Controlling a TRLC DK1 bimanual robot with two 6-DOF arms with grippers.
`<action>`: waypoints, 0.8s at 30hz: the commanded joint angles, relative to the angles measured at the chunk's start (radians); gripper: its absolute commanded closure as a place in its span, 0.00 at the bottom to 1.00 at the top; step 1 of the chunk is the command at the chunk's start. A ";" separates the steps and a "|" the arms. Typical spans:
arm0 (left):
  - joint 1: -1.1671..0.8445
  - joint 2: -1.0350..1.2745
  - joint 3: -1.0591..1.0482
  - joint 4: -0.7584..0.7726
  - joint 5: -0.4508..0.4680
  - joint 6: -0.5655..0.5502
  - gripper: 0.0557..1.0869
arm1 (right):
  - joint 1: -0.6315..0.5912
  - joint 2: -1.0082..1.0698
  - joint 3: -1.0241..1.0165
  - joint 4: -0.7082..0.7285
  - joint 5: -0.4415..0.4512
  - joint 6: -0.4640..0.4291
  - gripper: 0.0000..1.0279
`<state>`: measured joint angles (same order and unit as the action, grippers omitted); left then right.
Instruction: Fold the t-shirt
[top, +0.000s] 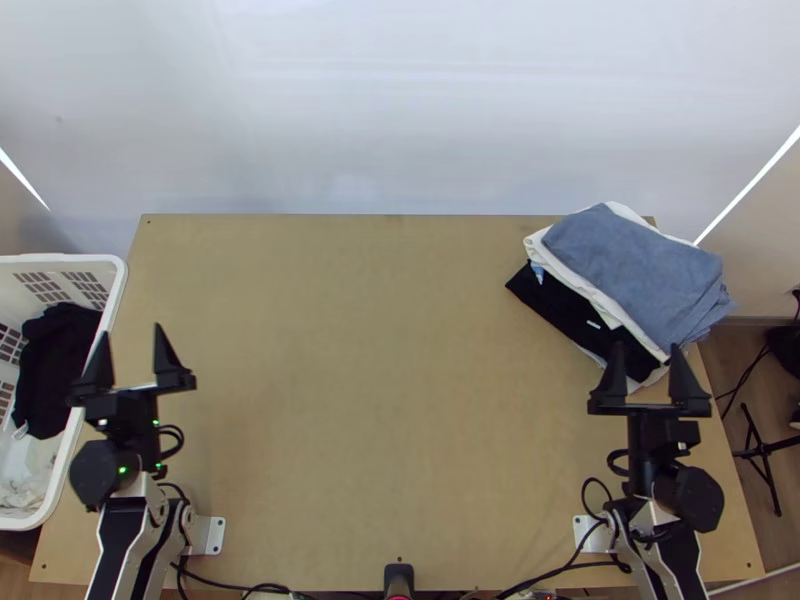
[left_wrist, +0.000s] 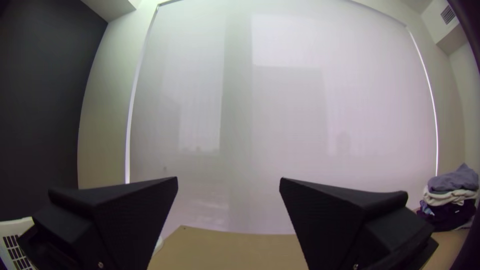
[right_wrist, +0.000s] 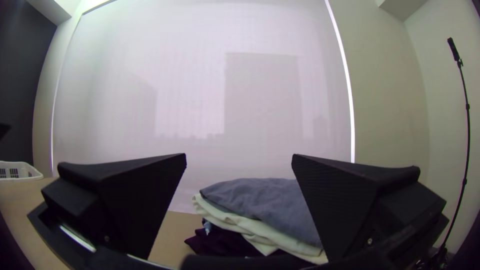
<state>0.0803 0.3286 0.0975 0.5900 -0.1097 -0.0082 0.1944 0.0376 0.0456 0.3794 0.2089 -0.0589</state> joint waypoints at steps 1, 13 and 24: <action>-0.030 -0.017 -0.101 -0.091 0.001 -0.035 0.04 | 0.014 -0.038 -0.043 -0.148 -0.002 0.051 0.04; 0.012 -0.324 -0.096 -0.575 0.002 -0.075 0.04 | 0.005 -0.038 -0.043 -0.343 -0.002 0.050 0.04; 0.058 -0.329 -0.096 -0.572 0.004 -0.072 0.04 | 0.007 -0.039 -0.043 -0.343 -0.002 0.048 0.04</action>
